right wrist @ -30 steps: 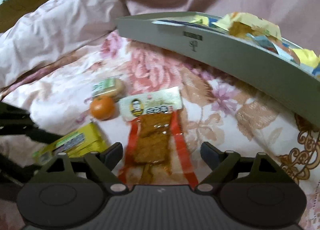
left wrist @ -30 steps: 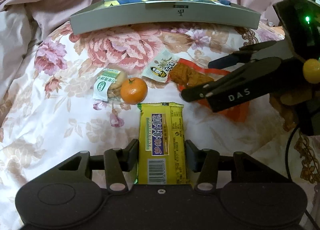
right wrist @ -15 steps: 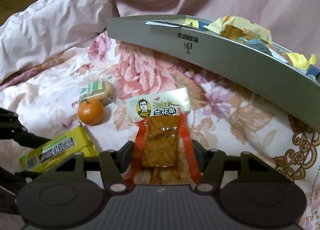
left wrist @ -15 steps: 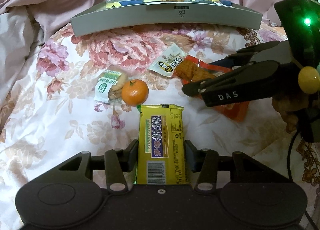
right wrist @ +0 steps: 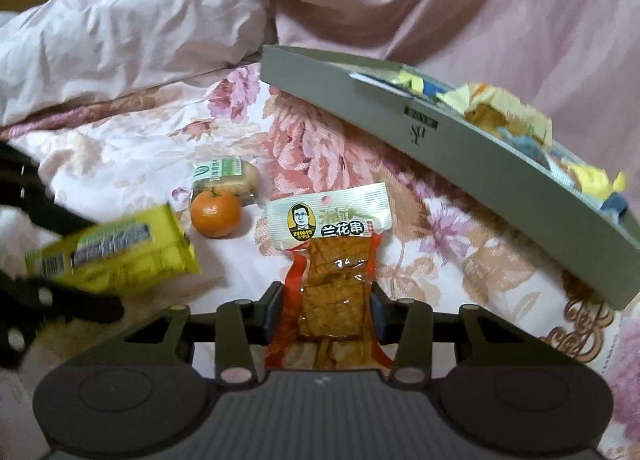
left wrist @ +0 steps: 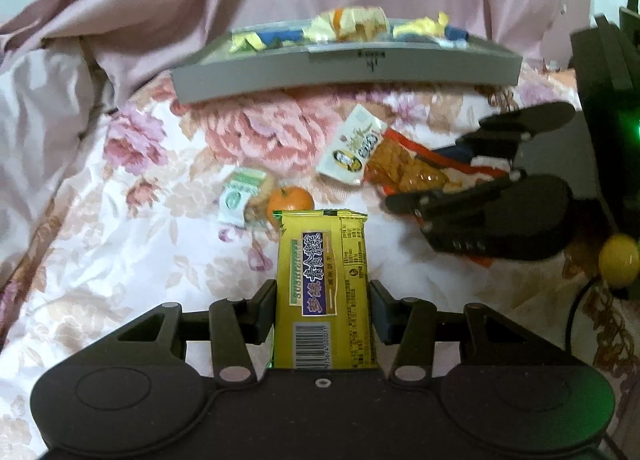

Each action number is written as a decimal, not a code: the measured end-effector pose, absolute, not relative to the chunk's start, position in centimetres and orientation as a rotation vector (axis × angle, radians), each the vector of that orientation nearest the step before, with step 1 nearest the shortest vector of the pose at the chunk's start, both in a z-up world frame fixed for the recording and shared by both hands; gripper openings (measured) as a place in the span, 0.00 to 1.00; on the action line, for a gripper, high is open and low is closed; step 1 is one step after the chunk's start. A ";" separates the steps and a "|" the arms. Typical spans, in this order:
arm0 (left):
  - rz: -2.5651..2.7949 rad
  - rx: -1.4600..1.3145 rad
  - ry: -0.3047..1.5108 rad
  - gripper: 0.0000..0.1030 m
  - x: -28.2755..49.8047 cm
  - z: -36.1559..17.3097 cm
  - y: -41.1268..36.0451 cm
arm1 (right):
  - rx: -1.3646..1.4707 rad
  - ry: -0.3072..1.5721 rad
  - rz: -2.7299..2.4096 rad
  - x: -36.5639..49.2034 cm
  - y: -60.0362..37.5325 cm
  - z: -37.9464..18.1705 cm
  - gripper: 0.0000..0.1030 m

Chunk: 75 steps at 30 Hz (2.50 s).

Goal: Organize snacks
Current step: 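Lift both held snacks and carry them over the gray tray, then lower both snacks into the tray and open both grippers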

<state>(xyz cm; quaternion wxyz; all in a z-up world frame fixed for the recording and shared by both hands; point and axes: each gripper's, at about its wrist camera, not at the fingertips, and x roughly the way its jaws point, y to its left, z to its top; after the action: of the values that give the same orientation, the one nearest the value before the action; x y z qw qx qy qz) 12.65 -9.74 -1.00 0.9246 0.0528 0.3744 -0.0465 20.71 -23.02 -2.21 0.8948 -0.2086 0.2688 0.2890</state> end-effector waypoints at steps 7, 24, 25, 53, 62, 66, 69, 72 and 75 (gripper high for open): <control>-0.057 0.070 0.669 0.48 12.2 1.4 -9.3 | -0.511 0.411 0.573 18.1 -23.0 -0.7 0.46; 0.001 -0.068 0.476 0.48 20.1 8.3 -9.4 | -0.248 0.103 0.364 18.7 -27.2 4.6 0.46; -0.002 -0.069 0.469 0.48 20.9 8.6 -9.7 | -0.228 0.097 0.352 19.2 -27.5 4.7 0.46; -0.032 -0.079 0.466 0.48 35.4 7.6 -14.3 | -0.008 0.152 0.201 30.5 -29.7 3.5 0.47; -0.022 -0.080 0.499 0.49 35.6 6.7 -14.2 | 0.025 0.216 0.214 31.3 -30.0 3.4 0.48; -0.015 -0.095 0.514 0.49 35.6 6.4 -14.0 | 0.039 0.229 0.216 31.5 -30.2 3.4 0.49; -0.014 -0.100 0.522 0.49 35.6 6.2 -14.0 | 0.043 0.235 0.213 31.5 -30.3 3.3 0.50; -0.017 -0.100 0.526 0.49 35.6 6.1 -13.9 | 0.047 0.239 0.212 31.6 -30.4 3.4 0.51; -0.016 -0.097 0.528 0.50 35.6 6.0 -13.9 | 0.050 0.243 0.209 31.7 -30.5 3.4 0.53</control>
<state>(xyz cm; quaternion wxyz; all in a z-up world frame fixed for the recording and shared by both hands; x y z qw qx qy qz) 35.59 -13.89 5.97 0.9642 -0.0478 0.2608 -0.0077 31.67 -30.45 3.38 0.9869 0.0248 0.1211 0.1040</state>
